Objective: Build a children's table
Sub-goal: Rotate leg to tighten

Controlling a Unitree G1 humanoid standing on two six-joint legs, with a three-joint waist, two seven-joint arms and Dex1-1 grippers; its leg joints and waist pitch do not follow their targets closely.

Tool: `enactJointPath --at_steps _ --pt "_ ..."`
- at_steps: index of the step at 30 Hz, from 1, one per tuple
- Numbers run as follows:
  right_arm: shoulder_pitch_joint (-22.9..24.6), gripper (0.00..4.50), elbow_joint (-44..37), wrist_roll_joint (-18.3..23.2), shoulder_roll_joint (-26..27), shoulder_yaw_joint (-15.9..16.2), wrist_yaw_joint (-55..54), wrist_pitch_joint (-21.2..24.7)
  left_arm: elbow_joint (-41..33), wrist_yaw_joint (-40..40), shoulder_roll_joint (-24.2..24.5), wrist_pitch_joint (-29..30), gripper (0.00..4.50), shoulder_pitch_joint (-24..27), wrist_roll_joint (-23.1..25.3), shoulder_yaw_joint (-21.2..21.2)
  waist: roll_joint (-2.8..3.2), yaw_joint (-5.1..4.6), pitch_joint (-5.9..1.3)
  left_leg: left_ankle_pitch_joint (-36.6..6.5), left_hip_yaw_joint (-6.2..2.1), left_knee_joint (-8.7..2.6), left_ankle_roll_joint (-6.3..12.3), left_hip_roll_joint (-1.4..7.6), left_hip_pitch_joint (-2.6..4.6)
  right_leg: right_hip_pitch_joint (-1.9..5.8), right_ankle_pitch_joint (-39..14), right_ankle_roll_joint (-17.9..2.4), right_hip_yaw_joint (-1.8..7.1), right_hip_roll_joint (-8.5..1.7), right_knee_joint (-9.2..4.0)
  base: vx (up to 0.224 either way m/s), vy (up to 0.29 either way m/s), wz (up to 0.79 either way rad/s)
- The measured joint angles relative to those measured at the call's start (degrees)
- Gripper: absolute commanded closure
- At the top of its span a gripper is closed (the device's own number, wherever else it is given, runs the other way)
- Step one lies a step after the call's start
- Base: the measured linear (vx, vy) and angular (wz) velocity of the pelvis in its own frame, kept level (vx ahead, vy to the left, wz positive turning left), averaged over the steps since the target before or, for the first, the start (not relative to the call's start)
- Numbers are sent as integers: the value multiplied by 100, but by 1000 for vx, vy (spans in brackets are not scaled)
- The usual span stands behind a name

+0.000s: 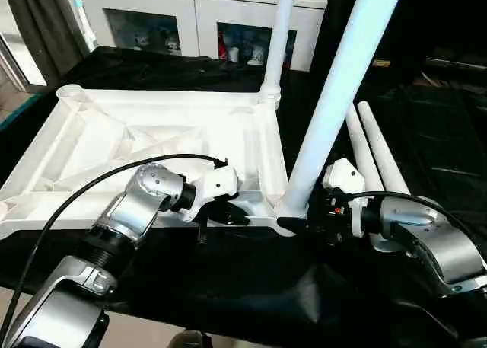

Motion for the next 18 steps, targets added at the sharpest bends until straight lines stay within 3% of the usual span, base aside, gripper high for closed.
enactJointPath --at_steps 11,18 --pt "-2 151 216 -211 19 117 -24 -221 0 12 0 -3 450 2 19 -11 -3 2 -2 10 -1 15 16 2 0 0 0 0 0 0 15 0 0 0" --pt "-47 176 273 -284 58 119 -14 -241 1 59 5 -9 450 2 43 -20 -4 2 -3 9 -2 38 15 5 0 0 0 0 0 0 36 0 0 0"
